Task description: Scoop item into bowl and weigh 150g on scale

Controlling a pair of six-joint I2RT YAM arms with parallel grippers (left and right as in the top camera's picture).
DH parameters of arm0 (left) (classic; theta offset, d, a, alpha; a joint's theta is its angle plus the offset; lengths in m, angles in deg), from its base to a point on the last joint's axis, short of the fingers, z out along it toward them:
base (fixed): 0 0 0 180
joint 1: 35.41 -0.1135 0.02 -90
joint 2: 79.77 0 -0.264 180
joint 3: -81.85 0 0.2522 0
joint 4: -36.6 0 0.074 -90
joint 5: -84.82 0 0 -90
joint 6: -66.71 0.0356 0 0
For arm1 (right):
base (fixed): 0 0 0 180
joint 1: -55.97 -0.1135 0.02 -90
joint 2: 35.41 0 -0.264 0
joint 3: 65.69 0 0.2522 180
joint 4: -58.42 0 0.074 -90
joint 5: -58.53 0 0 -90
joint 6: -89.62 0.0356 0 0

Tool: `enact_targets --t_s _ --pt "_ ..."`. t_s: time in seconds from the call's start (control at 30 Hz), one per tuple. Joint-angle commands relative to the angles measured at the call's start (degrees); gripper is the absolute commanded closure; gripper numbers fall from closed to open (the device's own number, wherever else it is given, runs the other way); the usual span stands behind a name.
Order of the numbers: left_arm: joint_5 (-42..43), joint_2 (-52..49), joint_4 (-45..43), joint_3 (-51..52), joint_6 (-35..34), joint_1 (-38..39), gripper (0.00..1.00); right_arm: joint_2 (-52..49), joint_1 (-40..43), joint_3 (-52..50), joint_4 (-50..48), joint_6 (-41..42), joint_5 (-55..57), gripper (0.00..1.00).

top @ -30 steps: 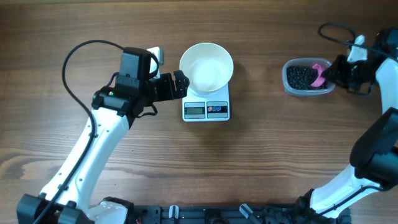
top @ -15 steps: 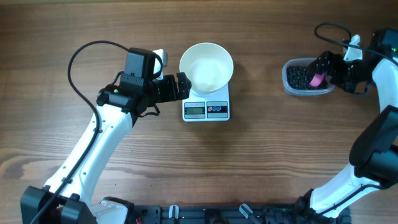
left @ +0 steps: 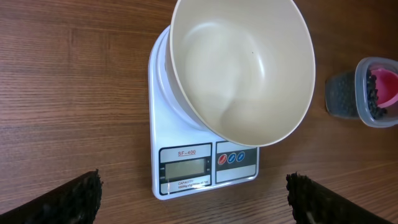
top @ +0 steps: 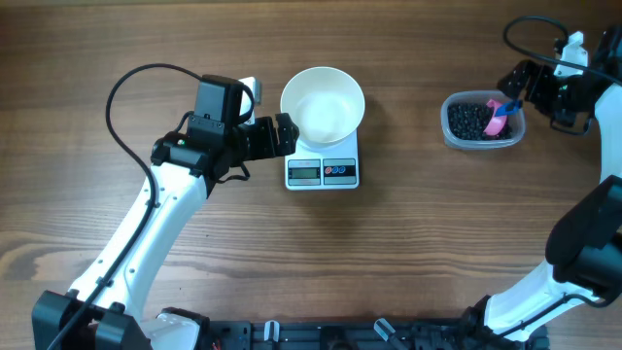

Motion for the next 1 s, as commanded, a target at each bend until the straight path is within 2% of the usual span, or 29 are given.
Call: enact_targets --t_s 0.0,0.03,0.07,0.13,0.2,0.37,0.47,0.57,0.63,0.73,0.87,0.97 --pt "-0.5 -0.4 0.1 -0.3 0.5 0.4 0.2 1.5 0.1 1.1 -0.1 0.0 2.4 0.0" --pt "-0.5 -0.3 0.5 -0.3 0.5 0.9 0.35 1.5 0.1 1.1 -0.1 0.1 2.4 0.0" --pt "-0.5 -0.3 0.8 -0.3 0.5 1.8 0.42 1.5 0.1 1.1 -0.1 0.1 2.4 0.0" --pt "-0.6 -0.3 1.0 -0.3 0.8 4.3 0.48 1.5 0.1 1.1 -0.1 0.0 2.4 0.0" --pt "-1.0 -0.3 1.4 -0.3 3.6 8.0 0.49 1.5 0.1 1.1 -0.1 0.0 2.4 0.0" --pt "-1.0 -1.0 6.9 -0.3 3.8 17.1 0.48 1.5 0.1 1.1 -0.1 0.0 2.4 0.0" --pt "-1.0 -2.7 9.3 -0.3 6.9 21.9 0.44 1.5 0.1 1.1 -0.1 0.0 2.4 0.0" --pt "-1.0 -6.7 8.3 -0.4 12.3 27.7 0.3 1.5 0.1 1.1 -0.1 0.0 2.4 0.0" --pt "-1.0 -9.6 7.4 -0.5 15.9 30.3 0.25 1.5 0.1 1.1 -0.1 0.1 2.4 0.0" --pt "-2.1 -13.5 9.0 -2.7 21.8 31.6 0.2 1.5 0.1 1.1 -0.1 0.0 2.4 0.0" --pt "-8.6 -15.3 12.2 -8.0 26.3 31.5 0.18 1.5 0.1 1.1 -0.1 0.0 2.4 0.0" --pt "-13.3 -15.6 10.8 -9.2 29.9 31.5 0.16 1.5 0.1 1.1 -0.1 0.0 2.4 0.0"
